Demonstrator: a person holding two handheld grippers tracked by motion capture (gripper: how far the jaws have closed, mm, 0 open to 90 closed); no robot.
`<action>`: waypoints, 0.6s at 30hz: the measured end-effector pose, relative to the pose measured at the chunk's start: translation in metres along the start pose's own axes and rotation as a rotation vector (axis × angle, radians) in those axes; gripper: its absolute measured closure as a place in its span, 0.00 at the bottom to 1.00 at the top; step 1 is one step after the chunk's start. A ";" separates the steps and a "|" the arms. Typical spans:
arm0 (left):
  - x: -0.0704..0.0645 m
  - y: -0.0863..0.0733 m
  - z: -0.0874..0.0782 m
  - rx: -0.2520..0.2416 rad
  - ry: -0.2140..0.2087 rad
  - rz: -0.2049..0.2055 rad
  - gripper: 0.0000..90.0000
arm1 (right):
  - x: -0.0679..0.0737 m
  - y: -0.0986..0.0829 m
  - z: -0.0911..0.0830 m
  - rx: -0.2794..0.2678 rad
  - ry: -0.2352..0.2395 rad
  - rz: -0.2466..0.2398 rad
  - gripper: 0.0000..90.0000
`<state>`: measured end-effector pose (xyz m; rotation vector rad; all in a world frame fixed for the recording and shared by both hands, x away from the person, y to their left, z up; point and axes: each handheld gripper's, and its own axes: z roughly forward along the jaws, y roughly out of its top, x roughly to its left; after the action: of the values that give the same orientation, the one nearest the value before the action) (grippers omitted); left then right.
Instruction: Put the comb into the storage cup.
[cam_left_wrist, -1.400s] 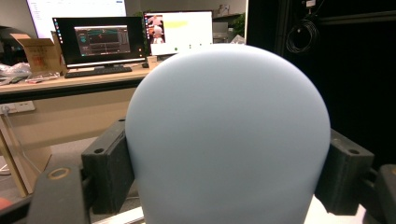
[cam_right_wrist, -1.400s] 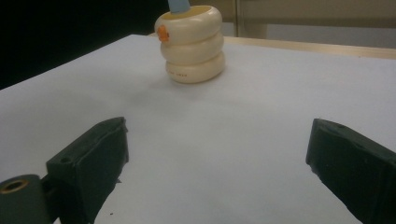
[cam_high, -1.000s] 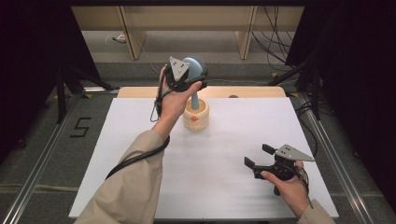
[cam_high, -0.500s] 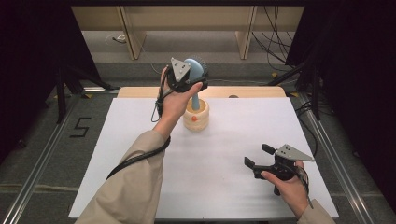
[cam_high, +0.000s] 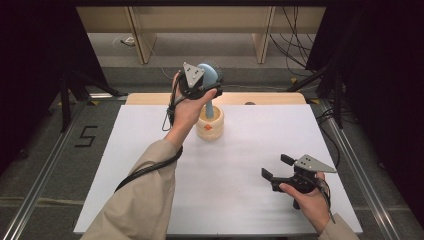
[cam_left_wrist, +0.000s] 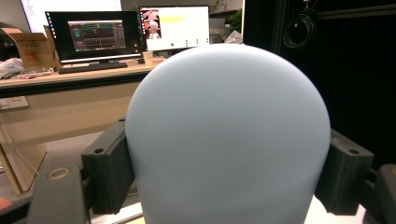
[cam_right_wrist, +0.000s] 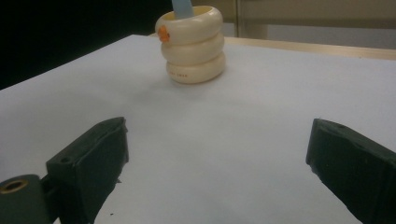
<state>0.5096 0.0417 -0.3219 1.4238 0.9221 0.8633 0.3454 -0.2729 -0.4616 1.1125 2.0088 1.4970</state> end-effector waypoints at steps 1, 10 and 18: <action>0.000 0.000 0.000 0.000 0.000 0.000 0.22 | 0.000 0.000 0.000 0.000 0.000 0.001 0.07; -0.001 -0.003 0.002 0.003 -0.003 0.003 0.22 | 0.000 0.000 0.000 -0.002 0.002 -0.001 0.07; -0.001 -0.005 0.004 0.007 -0.003 0.000 0.22 | 0.000 0.000 0.000 0.001 0.001 -0.001 0.07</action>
<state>0.5129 0.0396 -0.3275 1.4305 0.9232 0.8587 0.3455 -0.2729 -0.4616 1.1112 2.0106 1.4966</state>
